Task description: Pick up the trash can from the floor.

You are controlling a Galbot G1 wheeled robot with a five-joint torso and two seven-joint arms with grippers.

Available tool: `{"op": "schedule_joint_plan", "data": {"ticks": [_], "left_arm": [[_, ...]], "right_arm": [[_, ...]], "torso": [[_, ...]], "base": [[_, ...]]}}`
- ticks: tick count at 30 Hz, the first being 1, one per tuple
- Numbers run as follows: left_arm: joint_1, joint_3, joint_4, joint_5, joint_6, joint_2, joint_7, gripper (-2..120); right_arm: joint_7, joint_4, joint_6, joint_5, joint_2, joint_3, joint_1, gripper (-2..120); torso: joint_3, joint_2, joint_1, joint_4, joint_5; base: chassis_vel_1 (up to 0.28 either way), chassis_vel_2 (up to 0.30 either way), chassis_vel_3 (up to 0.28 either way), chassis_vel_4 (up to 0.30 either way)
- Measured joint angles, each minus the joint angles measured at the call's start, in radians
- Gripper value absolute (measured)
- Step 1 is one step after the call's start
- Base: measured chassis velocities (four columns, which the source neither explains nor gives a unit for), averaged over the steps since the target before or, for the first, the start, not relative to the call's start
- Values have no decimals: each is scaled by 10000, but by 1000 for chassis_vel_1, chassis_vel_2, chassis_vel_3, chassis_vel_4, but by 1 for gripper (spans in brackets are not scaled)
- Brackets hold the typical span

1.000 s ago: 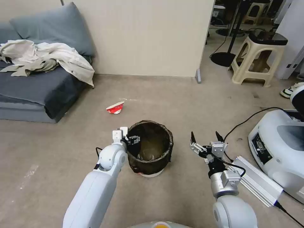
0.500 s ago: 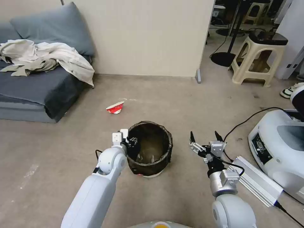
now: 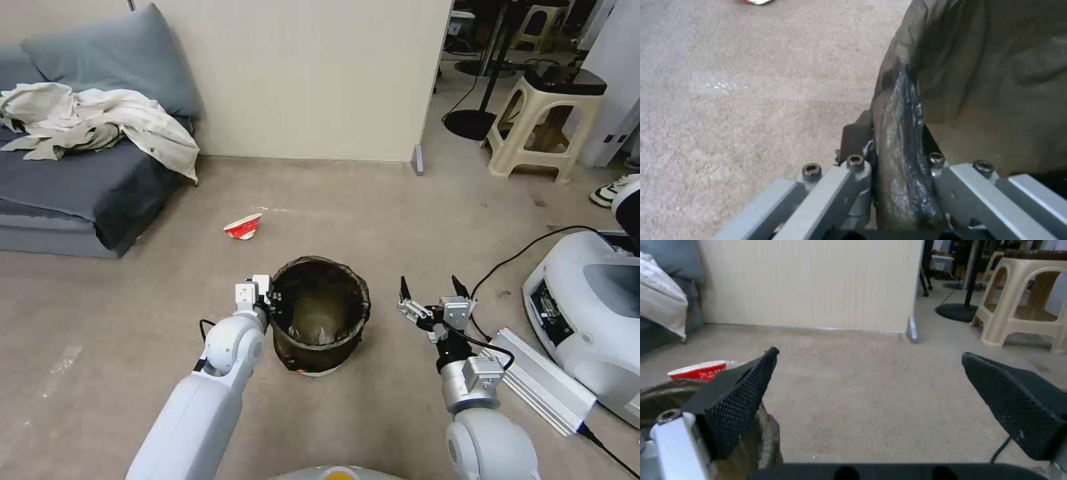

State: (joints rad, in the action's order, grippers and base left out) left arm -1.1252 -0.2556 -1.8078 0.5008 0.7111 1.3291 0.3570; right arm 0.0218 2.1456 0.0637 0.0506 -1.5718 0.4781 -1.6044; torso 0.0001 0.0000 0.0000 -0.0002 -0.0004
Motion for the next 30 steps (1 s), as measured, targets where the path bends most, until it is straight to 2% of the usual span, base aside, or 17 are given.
{"op": "schedule_joint_plan", "data": {"ticks": [6,7,8,9,11,12,14,15,17,18,20,23,30], "left_arm": [[-209,-163,-603,359,-241,-97,315,3],[-306,-344,-915,556,-367,-176,422,3],[-477,-697,-1446,1092,-991,-386,339,3],[-477,-697,-1446,1092,-991,-386,339,3],[-683,-918,-1819,1109,-1690,-675,-118,3],[-683,-918,-1819,1109,-1690,-675,-118,3],[-941,-1082,-2198,955,-2429,-1032,-670,3],[-941,-1082,-2198,955,-2429,-1032,-670,3],[-1221,-1272,-2448,412,-3313,-1373,-1389,3],[-1221,-1272,-2448,412,-3313,-1373,-1389,3],[-1502,-1381,-2658,-303,-4074,-1594,-2053,3],[-1671,-1379,-2896,-628,-4215,-1628,-2089,3],[-2002,-1229,-3332,-1106,-4217,-1390,-1751,3]], "right_arm": [[0,22,-25,2,2,24,-7,100],[0,66,-27,-4,19,61,-8,100],[12,141,-27,-109,97,152,-22,100],[12,141,-27,-109,97,152,-22,100],[21,152,-9,-168,142,192,-9,100],[21,152,-9,-168,142,192,-9,100],[25,168,35,-187,154,177,40,100],[25,168,35,-187,154,177,40,100],[25,169,59,-188,136,137,79,100],[25,169,59,-188,136,137,79,100],[25,151,61,-164,104,98,94,100],[24,150,62,-136,68,88,92,100],[24,249,90,-130,74,155,51,100]], "torso": [[0,0,0,-1,4],[0,-1,0,4,4],[0,0,0,-1,2],[0,0,0,-1,2],[0,0,-1,1,4],[0,0,-1,1,4],[0,-1,0,2,2],[0,-1,0,2,2],[-1,0,0,3,4],[-1,0,0,3,4],[-1,0,0,3,3],[-2,0,0,3,3],[-2,0,0,1,3]], "base": [[0,0,0,0],[0,0,0,0],[0,0,0,0],[0,0,0,0],[0,0,0,0],[0,0,0,0],[0,0,0,0],[0,0,0,0],[0,0,0,0],[0,0,0,0],[0,0,0,0],[0,0,0,0],[0,0,0,0]]}}
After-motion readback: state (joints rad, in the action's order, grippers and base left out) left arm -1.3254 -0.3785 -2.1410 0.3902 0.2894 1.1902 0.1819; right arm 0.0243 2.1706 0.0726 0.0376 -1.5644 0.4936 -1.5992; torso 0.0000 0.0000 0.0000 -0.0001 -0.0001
